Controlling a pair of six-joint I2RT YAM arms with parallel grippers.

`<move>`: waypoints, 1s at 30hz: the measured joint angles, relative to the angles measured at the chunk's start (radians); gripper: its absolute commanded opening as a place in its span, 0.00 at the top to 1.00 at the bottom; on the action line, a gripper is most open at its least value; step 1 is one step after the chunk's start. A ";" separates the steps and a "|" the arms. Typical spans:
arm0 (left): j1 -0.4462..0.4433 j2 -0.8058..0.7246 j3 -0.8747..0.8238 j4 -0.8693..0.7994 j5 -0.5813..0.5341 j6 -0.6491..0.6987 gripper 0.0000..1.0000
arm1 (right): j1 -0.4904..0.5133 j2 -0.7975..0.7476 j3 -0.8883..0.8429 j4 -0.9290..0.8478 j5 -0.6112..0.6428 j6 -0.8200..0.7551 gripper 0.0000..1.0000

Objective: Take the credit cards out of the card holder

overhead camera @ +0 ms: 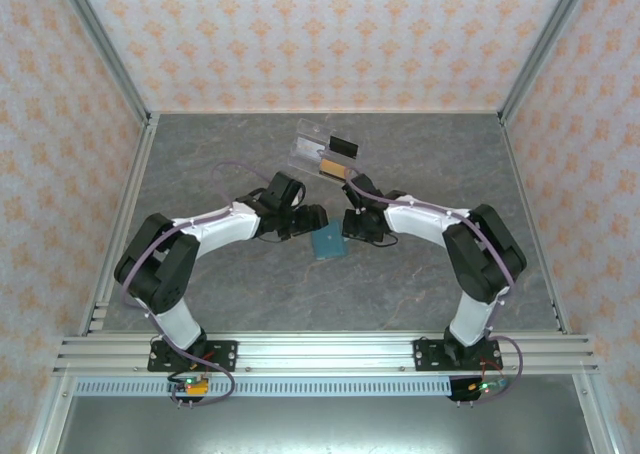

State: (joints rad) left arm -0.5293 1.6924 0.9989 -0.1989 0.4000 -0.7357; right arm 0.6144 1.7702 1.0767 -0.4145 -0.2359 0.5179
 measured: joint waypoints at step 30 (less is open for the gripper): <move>0.179 -0.323 -0.145 -0.041 -0.253 -0.053 0.00 | 0.141 -0.111 0.126 0.040 -0.082 -0.089 0.94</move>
State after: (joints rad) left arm -0.3504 1.3697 0.8536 -0.2401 0.1474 -0.7883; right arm 0.7551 1.6592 1.2022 -0.3744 -0.3180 0.4290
